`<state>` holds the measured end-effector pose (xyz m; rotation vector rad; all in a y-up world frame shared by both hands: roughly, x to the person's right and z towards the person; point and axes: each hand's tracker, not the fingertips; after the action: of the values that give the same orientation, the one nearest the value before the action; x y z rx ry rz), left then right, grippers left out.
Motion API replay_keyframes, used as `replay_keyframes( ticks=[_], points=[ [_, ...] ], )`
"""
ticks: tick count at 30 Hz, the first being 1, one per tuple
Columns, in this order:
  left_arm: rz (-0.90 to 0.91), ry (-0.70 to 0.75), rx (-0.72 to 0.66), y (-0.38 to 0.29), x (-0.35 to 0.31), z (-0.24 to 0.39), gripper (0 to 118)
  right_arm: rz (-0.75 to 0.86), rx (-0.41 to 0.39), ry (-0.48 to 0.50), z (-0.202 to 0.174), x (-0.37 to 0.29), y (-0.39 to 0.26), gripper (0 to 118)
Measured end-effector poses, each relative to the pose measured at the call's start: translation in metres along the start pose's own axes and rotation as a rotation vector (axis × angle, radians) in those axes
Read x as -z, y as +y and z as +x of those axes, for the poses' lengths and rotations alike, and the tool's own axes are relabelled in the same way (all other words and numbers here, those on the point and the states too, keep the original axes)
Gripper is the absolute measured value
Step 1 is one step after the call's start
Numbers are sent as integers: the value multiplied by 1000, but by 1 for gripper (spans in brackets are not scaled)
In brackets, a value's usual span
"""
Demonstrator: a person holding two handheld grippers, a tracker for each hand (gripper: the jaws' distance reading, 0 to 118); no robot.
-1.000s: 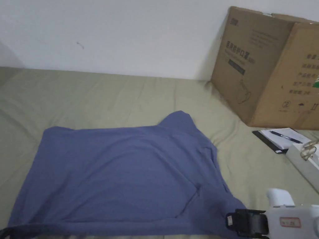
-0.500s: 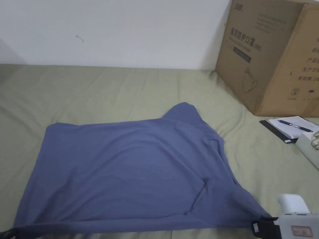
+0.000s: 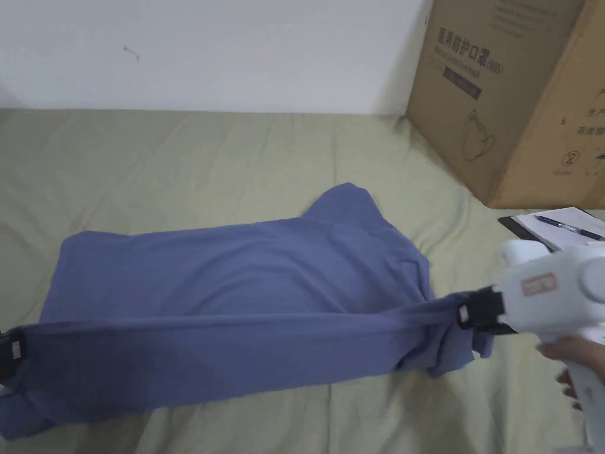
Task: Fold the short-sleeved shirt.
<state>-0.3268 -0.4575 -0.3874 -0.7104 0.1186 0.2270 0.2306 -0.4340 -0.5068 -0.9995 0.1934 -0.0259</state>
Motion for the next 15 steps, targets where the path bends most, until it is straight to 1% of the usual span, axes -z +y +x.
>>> replay_keyframes(
  ticks=[1, 2, 4, 5, 6, 7, 8, 9, 10, 12, 13, 15],
  points=[
    [-10, 2, 10, 3, 14, 1, 2, -9, -5, -19, -4, 15, 12, 7],
    [-29, 9, 2, 4, 29, 2, 2, -20, 14, -44, -7, 32, 24, 7],
    [-72, 28, -65, 8, 54, -3, 2, -50, 71, -52, -9, 63, 40, 7],
    [-78, 31, -97, 9, 63, -6, 2, -65, 78, -56, -7, 81, 47, 7],
    [-80, 28, -131, 9, 71, -8, 11, -72, 72, -57, -10, 93, 50, 19],
    [-80, 34, -145, 9, 77, -9, 32, -72, 65, -63, -13, 101, 51, 38],
    [-65, 38, -157, 8, 81, -11, 63, -65, 58, -78, -15, 106, 51, 63],
    [-51, 56, -153, 7, 84, -11, 104, -31, 53, -107, -13, 110, 51, 105],
    [-36, 56, -149, 4, 82, -12, 118, 5, 43, -119, -12, 110, 50, 118],
    [27, 45, -144, 0, 71, -13, 116, 106, 58, -127, -9, 95, 43, 112],
    [57, 1, -141, 0, 67, -11, 116, 160, 70, -105, -8, 89, 41, 112],
    [61, -2, -119, -4, 46, -6, 116, 216, 99, -69, -5, 67, 33, 112]
  ],
)
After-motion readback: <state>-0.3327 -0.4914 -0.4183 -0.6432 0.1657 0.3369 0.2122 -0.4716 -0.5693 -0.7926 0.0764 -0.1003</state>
